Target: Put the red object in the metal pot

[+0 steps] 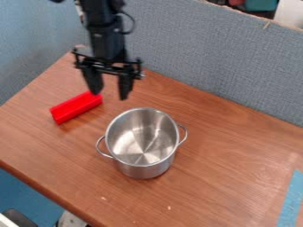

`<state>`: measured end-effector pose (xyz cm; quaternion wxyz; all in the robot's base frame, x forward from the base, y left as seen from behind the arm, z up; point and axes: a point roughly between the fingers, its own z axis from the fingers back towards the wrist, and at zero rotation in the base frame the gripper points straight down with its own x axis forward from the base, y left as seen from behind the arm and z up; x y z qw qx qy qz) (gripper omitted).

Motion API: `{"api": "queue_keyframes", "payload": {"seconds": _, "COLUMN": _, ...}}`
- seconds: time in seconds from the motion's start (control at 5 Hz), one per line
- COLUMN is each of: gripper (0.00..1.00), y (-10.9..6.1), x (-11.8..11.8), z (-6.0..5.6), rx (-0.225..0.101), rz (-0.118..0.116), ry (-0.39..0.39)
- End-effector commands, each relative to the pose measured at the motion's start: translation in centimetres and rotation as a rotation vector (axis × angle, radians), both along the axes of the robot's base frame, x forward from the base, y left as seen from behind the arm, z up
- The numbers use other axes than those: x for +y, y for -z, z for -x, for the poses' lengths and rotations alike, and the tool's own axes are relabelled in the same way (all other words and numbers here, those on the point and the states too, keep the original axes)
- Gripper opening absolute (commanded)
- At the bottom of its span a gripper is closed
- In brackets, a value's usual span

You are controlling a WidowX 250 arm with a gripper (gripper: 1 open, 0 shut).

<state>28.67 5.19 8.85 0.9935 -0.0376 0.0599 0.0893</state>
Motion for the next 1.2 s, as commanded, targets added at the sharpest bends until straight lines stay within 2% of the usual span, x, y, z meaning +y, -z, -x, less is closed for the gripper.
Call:
{"api": "queue_keyframes", "payload": {"seconds": 0.0, "gripper": 1.0, "y": -1.1, "x": 4.0, "z": -0.8, "rx": -0.05, "rz": -0.057, "ry": 0.165}}
{"api": "queue_keyframes", "payload": {"seconds": 0.2, "gripper": 1.0, "y": -0.6, "x": 8.3, "z": -0.8, "rx": -0.032, "rz": -0.067, "ry": 0.3}}
{"api": "queue_keyframes", "payload": {"seconds": 0.4, "gripper": 1.0, "y": 3.4, "x": 11.5, "z": -0.1, "rx": -0.013, "rz": -0.077, "ry": 0.286}}
{"api": "queue_keyframes", "payload": {"seconds": 0.6, "gripper": 1.0, "y": 7.7, "x": 12.7, "z": 0.0, "rx": -0.035, "rz": -0.074, "ry": 0.269}}
{"api": "queue_keyframes", "payload": {"seconds": 0.8, "gripper": 1.0, "y": 4.2, "x": 13.2, "z": -1.2, "rx": -0.078, "rz": -0.064, "ry": 0.333}}
{"api": "queue_keyframes", "payload": {"seconds": 1.0, "gripper": 0.0, "y": 6.7, "x": 13.7, "z": -1.3, "rx": -0.081, "rz": -0.054, "ry": 0.307}}
